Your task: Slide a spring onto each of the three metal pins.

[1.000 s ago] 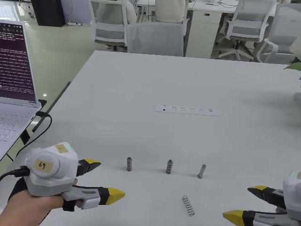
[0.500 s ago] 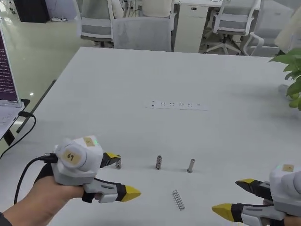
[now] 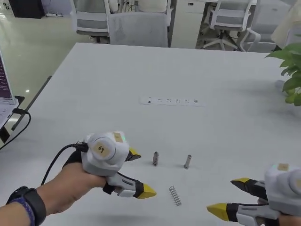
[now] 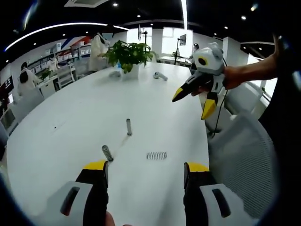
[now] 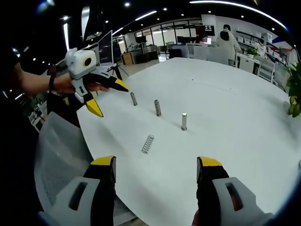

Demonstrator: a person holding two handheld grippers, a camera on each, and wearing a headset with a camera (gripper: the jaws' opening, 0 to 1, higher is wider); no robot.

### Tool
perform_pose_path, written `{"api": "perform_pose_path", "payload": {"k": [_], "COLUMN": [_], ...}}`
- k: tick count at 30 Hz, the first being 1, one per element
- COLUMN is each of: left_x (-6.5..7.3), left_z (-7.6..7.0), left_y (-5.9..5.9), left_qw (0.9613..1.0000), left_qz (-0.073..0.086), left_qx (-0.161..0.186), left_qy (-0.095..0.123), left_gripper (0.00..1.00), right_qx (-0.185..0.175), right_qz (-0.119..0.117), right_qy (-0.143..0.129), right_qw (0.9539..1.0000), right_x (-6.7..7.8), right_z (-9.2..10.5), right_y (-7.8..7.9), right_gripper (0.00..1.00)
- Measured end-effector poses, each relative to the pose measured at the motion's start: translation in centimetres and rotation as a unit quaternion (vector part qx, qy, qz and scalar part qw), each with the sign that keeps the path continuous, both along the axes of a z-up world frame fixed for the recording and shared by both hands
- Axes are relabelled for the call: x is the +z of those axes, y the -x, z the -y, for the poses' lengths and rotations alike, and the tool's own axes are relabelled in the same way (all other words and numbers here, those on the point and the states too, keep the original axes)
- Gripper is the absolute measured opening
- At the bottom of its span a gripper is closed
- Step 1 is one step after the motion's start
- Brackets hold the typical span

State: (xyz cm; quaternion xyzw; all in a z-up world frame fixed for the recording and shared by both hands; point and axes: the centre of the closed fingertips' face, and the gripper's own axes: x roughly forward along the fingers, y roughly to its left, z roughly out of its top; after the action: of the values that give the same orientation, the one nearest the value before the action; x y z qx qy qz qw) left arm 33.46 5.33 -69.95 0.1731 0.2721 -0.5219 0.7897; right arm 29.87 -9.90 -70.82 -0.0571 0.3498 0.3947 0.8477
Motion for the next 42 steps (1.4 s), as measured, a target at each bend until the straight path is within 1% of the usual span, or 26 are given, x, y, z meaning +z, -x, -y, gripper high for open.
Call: {"api": "perform_pose_path", "payload": {"k": [4,5,8,9,10,14,19,22,24,28,30,31,32,33,34,36,37,38,40,41,42], "left_x": [-0.1,-0.4,-0.8,-0.7,-0.7,-1.4,-2.0,-2.6,-3.0,-4.2,-4.7,-5.2,-5.5,-5.9,-6.1,-6.7,-7.2,-7.5,-8.3,-8.7,-8.8], "left_z": [1.0,1.2,1.8,2.2,2.5,3.3,4.5,5.2,5.6,6.5,6.8,7.0,7.0,7.2,7.3,7.5,7.5,7.5,7.2,7.3,7.5], "left_y": [0.1,0.1,0.1,0.1,0.2,0.0,-0.2,-0.1,0.0,0.2,0.3,0.3,0.3,0.6,0.7,0.8,0.9,1.0,1.0,1.3,1.4], "left_qw": [0.9996,0.999,0.9972,0.9963,0.9958,0.9909,0.987,0.9822,0.9799,0.9711,0.9689,0.9665,0.9633,0.9602,0.9597,0.9575,0.9556,0.9544,0.9485,0.9471,0.9471], "left_qz": [0.006,0.009,0.018,0.023,0.025,0.039,0.043,0.049,0.05,0.055,0.056,0.057,0.061,0.062,0.061,0.056,0.054,0.052,0.056,0.052,0.05], "left_qx": [-0.026,-0.038,-0.062,-0.071,-0.078,-0.11,-0.133,-0.157,-0.168,-0.202,-0.21,-0.217,-0.224,-0.234,-0.237,-0.243,-0.248,-0.251,-0.259,-0.265,-0.266], "left_qy": [-0.009,-0.019,-0.038,-0.042,-0.042,-0.068,-0.078,-0.091,-0.095,-0.114,-0.118,-0.125,-0.134,-0.138,-0.139,-0.145,-0.15,-0.152,-0.173,-0.174,-0.172], "left_gripper": [0.59,0.59,0.59,0.58,0.58,0.57,0.54,0.53,0.52,0.48,0.46,0.45,0.43,0.4,0.4,0.38,0.38,0.38,0.37,0.37,0.37], "right_qx": [-0.004,-0.004,-0.002,-0.002,-0.003,-0.005,-0.007,-0.006,-0.004,-0.004,-0.003,-0.003,-0.002,-0.003,-0.004,-0.006,-0.006,-0.005,-0.004,-0.004,-0.005], "right_qz": [-0.003,-0.004,-0.008,-0.007,-0.007,-0.006,-0.007,-0.009,-0.009,-0.011,-0.011,-0.011,-0.011,-0.011,-0.01,-0.012,-0.014,-0.014,-0.014,-0.014,-0.015], "right_qy": [-0.001,-0.001,0.004,0.004,0.004,0.001,0.0,0.001,0.001,0.001,0.003,0.005,0.006,0.006,0.006,0.002,0.004,0.007,0.007,0.007,0.007], "right_qw": [1.0,1.0,1.0,1.0,1.0,1.0,1.0,0.9999,0.9999,0.9999,0.9999,0.9999,0.9999,0.9999,0.9999,0.9999,0.9999,0.9999,0.9999,0.9999,0.9999], "right_x": [-0.1,-0.2,-0.5,-0.4,-0.3,-0.3,-0.3,-0.4,-0.5,-0.6,-0.6,-0.6,-0.6,-0.6,-0.6,-0.6,-0.8,-0.8,-0.9,-0.9,-1.0], "right_z": [0.3,0.4,0.7,0.6,0.7,0.8,0.8,0.9,0.8,0.9,1.0,1.1,1.1,1.2,1.2,1.3,1.5,1.6,1.6,1.6,1.6], "right_y": [0.4,0.4,0.7,0.7,0.8,0.7,0.8,0.9,1.0,1.1,1.1,1.1,1.1,1.1,1.1,1.1,1.1,1.1,1.1,1.0,1.0], "right_gripper": [0.68,0.68,0.69,0.69,0.69,0.68,0.68,0.68,0.68,0.68,0.68,0.68,0.68,0.68,0.68,0.68,0.68,0.68,0.67,0.67,0.67]}}
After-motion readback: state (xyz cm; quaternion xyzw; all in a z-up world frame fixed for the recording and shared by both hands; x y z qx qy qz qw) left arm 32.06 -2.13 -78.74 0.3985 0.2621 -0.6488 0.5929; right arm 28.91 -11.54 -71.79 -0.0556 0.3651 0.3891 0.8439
